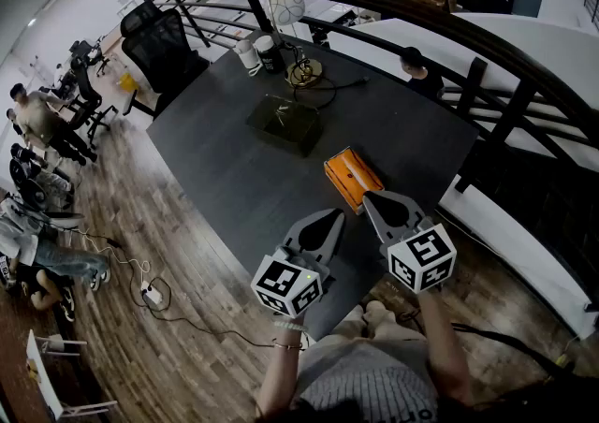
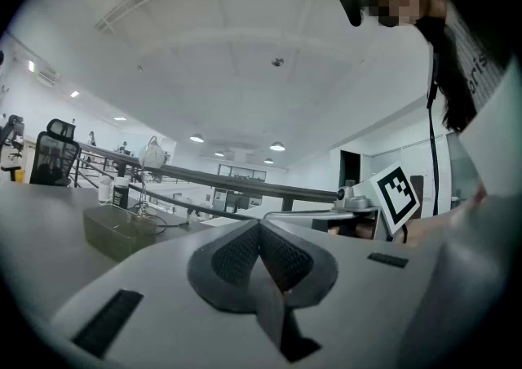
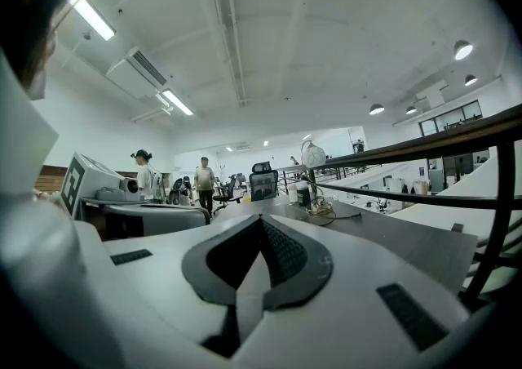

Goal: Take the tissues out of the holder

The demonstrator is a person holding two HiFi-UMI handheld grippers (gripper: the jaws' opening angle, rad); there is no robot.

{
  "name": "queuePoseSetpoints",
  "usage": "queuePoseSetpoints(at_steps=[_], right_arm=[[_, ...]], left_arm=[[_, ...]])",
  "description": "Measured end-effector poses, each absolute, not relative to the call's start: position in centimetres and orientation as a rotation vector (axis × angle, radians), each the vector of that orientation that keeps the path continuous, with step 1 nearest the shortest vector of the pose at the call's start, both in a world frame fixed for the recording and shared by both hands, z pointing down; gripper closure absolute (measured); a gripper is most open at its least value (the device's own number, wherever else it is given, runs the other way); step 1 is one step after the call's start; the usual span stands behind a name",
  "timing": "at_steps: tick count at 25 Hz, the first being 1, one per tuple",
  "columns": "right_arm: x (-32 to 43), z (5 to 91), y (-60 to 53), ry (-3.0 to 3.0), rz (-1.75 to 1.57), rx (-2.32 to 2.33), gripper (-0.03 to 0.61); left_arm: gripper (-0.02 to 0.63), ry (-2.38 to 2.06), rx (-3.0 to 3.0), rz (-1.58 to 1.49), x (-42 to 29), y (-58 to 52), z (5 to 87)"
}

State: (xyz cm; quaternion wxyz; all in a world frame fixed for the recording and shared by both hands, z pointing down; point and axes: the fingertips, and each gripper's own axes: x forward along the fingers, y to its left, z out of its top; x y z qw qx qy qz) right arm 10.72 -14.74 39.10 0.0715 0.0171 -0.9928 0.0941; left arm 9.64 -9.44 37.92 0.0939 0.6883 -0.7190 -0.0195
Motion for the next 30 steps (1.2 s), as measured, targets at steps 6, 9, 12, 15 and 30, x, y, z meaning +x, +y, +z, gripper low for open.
queuePoseSetpoints(at_steps=[6, 9, 12, 15, 30], right_arm=[[11.0, 39.3, -15.1, -2.985, 0.282, 0.056, 0.566], [11.1, 39.3, -15.4, -2.984, 0.278, 0.061, 0.566], [11.3, 39.4, -15.4, -2.982, 0.281, 0.056, 0.566], [11.7, 39.4, -15.1, -2.986, 0.316, 0.018, 0.565], [11.6, 41.7, -15.6, -2.919, 0.457, 0.107, 0.565]], left_arm=[[0.606, -2.131, 2.043, -0.052, 9.8, -9.8, 38.0], [0.606, -2.126, 2.049, -0.050, 9.9, -10.1, 38.0], [0.606, -2.124, 2.050, -0.049, 10.2, -10.1, 38.0], [0.606, -2.128, 2.042, -0.042, 10.4, -9.9, 38.0], [0.606, -2.070, 2.073, -0.017, 8.8, -9.6, 38.8]])
